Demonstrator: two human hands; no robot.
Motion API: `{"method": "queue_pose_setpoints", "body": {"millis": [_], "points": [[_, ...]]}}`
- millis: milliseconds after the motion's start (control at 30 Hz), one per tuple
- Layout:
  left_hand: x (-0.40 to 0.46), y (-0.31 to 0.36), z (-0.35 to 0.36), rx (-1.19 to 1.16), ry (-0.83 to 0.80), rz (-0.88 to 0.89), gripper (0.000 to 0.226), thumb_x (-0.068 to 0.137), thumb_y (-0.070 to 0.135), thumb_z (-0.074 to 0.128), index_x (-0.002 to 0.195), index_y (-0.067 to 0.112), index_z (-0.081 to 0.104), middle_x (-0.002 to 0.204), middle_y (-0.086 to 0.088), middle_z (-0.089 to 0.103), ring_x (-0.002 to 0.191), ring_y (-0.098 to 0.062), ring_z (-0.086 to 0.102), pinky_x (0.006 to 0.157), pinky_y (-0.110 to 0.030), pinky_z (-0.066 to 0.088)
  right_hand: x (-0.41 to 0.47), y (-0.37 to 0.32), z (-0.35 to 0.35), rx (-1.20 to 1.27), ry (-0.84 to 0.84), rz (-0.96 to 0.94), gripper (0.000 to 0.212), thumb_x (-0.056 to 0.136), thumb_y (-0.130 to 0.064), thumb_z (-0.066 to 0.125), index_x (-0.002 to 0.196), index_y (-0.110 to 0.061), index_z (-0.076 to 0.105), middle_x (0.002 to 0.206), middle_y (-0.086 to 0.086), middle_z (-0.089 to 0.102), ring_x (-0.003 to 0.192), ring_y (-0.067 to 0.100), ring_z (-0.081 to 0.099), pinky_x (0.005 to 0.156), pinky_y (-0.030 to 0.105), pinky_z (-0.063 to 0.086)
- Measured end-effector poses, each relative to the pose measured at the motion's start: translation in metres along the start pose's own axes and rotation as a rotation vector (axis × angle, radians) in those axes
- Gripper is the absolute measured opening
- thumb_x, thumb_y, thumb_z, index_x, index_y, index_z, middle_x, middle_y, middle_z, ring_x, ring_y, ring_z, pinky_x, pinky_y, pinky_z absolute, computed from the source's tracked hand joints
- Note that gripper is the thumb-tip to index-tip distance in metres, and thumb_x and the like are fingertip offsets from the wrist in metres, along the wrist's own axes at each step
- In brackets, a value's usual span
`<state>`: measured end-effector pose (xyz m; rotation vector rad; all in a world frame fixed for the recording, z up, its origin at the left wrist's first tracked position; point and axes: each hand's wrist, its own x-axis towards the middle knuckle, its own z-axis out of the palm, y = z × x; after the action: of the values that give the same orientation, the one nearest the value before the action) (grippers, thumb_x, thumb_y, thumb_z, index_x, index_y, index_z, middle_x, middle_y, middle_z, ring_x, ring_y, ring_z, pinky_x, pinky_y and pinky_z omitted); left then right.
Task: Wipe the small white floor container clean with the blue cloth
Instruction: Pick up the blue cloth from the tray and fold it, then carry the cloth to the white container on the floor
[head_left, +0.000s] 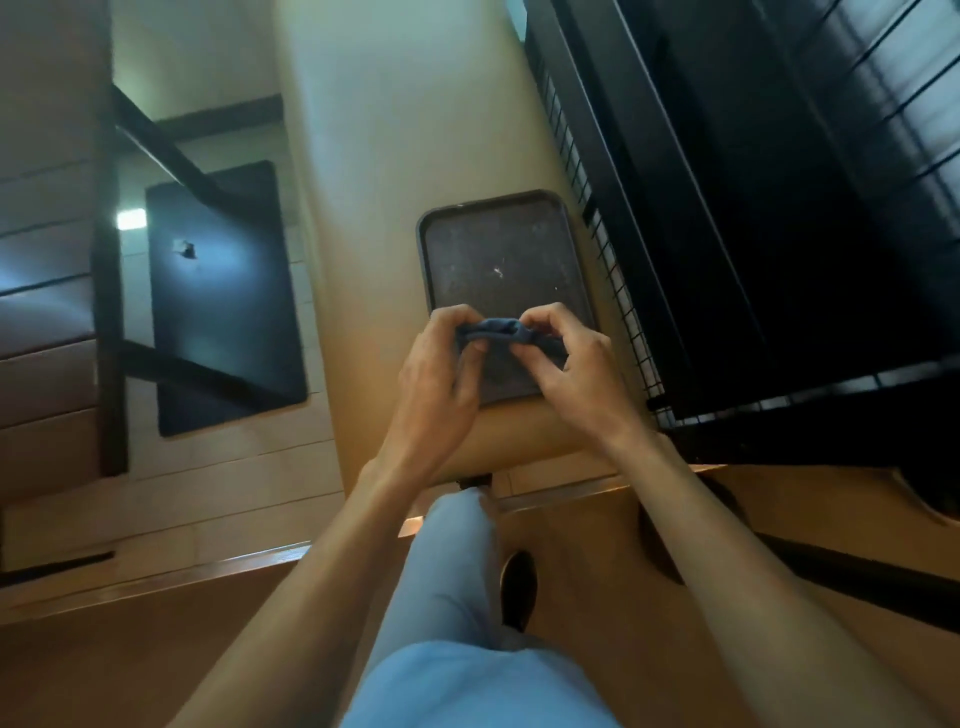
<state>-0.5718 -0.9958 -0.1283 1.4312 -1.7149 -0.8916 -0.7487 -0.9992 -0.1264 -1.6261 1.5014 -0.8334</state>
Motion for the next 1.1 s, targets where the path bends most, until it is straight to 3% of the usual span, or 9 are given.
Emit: {"method": "queue_pose_setpoints", "body": {"millis": [67,133,233,400,533,700,900,1000,1100], "points": [[-0.024,0.03,-0.014,-0.027,0.057,0.051,0.016,0.105,0.018,0.049,0.119,0.026,0.045,0.107,0.011,0.058,0.098,-0.006,0.061,0.08,-0.018,0.052,-0.024,-0.028,-0.01,0.05,0.018,-0.042,0.02,0.096,-0.029,0.064,0.114,-0.022,0.06,0.106,-0.011,0.064,0.103,0.0,0.06,0.083,0.031,0.058],[-0.047,0.055,-0.026,-0.056,0.117,0.082,0.018,0.105,0.014,0.049,0.12,0.022,0.045,0.106,0.019,0.056,0.094,-0.001,0.06,0.075,-0.012,0.048,-0.048,-0.054,-0.018,0.121,0.015,-0.063,0.023,0.096,-0.031,0.064,0.118,-0.023,0.061,0.107,-0.012,0.064,0.102,0.002,0.062,0.081,0.03,0.058],[-0.082,0.084,-0.045,-0.096,0.189,0.095,0.02,0.105,0.015,0.05,0.123,0.021,0.047,0.107,0.026,0.057,0.094,-0.003,0.062,0.073,-0.013,0.049,-0.08,-0.086,-0.024,0.22,-0.034,-0.07,0.029,0.097,-0.031,0.063,0.125,-0.024,0.06,0.112,-0.011,0.065,0.104,0.004,0.062,0.083,0.028,0.057],[-0.131,0.119,-0.069,-0.172,0.277,0.033,0.03,0.103,0.024,0.05,0.133,0.02,0.048,0.111,0.027,0.061,0.1,-0.001,0.064,0.076,-0.011,0.051,-0.118,-0.126,-0.023,0.341,-0.123,-0.072,0.028,0.097,-0.029,0.063,0.124,-0.024,0.063,0.109,-0.008,0.07,0.104,0.01,0.067,0.089,0.04,0.058],[-0.157,0.131,-0.088,-0.331,0.346,-0.027,0.042,0.098,0.028,0.053,0.139,0.024,0.045,0.111,0.027,0.063,0.103,0.0,0.065,0.078,-0.014,0.054,-0.134,-0.155,-0.014,0.441,-0.135,-0.102,0.022,0.094,-0.024,0.066,0.115,-0.019,0.066,0.102,-0.007,0.072,0.1,0.011,0.069,0.085,0.032,0.058],[-0.183,0.123,-0.108,-0.423,0.377,-0.091,0.033,0.1,0.027,0.051,0.132,0.022,0.051,0.113,0.016,0.068,0.107,-0.007,0.067,0.083,-0.023,0.057,-0.142,-0.178,0.012,0.469,-0.173,-0.102,0.016,0.091,-0.022,0.07,0.106,-0.018,0.069,0.097,-0.004,0.073,0.094,0.013,0.07,0.079,0.029,0.058],[-0.215,0.102,-0.152,-0.379,0.485,-0.098,0.022,0.104,0.03,0.049,0.125,0.026,0.055,0.109,0.015,0.069,0.104,-0.007,0.068,0.079,-0.018,0.055,-0.15,-0.207,0.06,0.455,-0.246,-0.114,0.013,0.088,-0.021,0.072,0.099,-0.015,0.069,0.089,-0.003,0.073,0.087,0.013,0.071,0.071,0.026,0.058],[-0.236,0.084,-0.184,-0.412,0.528,-0.129,0.023,0.104,0.025,0.05,0.126,0.024,0.055,0.11,0.017,0.069,0.106,-0.006,0.067,0.081,-0.018,0.055,-0.154,-0.232,0.097,0.45,-0.289,-0.117,0.013,0.087,-0.022,0.072,0.097,-0.015,0.068,0.086,-0.004,0.073,0.085,0.012,0.071,0.069,0.024,0.057],[-0.265,0.056,-0.22,-0.471,0.485,-0.196,0.036,0.1,0.035,0.058,0.135,0.027,0.051,0.12,0.014,0.067,0.116,-0.008,0.065,0.088,-0.023,0.056,-0.161,-0.258,0.143,0.438,-0.354,-0.107,0.019,0.086,-0.028,0.072,0.101,-0.018,0.068,0.092,-0.004,0.073,0.091,0.013,0.071,0.077,0.029,0.06]]}}
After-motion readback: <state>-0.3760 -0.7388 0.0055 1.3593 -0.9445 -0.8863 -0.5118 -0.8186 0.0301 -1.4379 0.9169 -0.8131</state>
